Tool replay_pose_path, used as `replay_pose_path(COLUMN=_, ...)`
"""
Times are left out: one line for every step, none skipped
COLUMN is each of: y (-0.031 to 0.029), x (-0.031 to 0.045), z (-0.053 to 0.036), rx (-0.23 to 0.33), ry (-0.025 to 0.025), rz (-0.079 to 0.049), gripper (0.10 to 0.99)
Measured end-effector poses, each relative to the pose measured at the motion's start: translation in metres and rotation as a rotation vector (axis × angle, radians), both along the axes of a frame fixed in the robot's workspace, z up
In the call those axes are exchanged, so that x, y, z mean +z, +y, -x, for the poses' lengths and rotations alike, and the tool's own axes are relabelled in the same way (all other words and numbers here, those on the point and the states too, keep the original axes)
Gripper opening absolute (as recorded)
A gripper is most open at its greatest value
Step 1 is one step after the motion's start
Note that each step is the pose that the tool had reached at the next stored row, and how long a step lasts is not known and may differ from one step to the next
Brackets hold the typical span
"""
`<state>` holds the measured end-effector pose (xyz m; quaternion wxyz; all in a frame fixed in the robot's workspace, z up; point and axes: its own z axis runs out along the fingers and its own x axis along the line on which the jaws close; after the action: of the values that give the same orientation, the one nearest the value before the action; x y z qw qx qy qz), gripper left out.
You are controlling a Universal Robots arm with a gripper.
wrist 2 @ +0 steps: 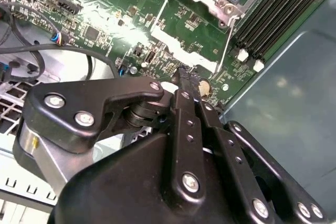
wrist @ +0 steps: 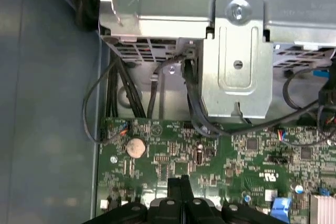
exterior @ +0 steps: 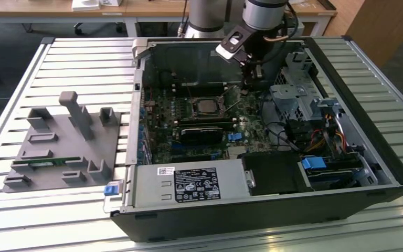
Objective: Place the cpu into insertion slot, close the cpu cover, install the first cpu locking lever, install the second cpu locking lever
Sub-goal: 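Close the cpu cover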
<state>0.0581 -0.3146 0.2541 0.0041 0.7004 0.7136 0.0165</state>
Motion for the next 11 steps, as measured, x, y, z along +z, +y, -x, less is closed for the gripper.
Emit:
replay_pose_path(y=0.0002, x=-0.0013, z=-0.0008, rx=0.000, ry=0.0016, rz=0.000, gripper=0.106)
replay_pose_path(y=0.0003, x=-0.0030, z=-0.0015, rx=0.000, ry=0.0036, rz=0.000, gripper=0.106)
replay_pose_path(y=0.0004, x=-0.0049, z=-0.0020, rx=0.000, ry=0.0061, rz=0.000, gripper=0.106)
replay_pose_path(y=0.0005, x=-0.0067, z=-0.0023, rx=0.000, ry=0.0088, rz=0.000, gripper=0.106)
replay_pose_path(y=0.0006, x=-0.0085, z=-0.0023, rx=0.000, ry=0.0115, rz=0.000, gripper=0.106)
replay_pose_path(y=0.0006, x=-0.0100, z=-0.0023, rx=0.000, ry=0.0138, rz=0.000, gripper=0.106)
replay_pose_path(y=0.0005, x=-0.0108, z=-0.0018, rx=0.000, ry=0.0149, rz=0.000, gripper=0.106)
replay_pose_path(y=0.0006, x=-0.0113, z=-0.0006, rx=0.000, ry=0.0153, rz=0.000, gripper=0.106)
replay_pose_path(y=0.0006, x=-0.0117, z=0.0013, rx=0.000, ry=0.0156, rz=0.000, gripper=0.106)
replay_pose_path(y=0.0006, x=-0.0122, z=0.0040, rx=0.000, ry=0.0157, rz=0.000, gripper=0.106)
replay_pose_path(y=0.0006, x=-0.0125, z=0.0069, rx=0.000, ry=0.0158, rz=0.000, gripper=0.106)
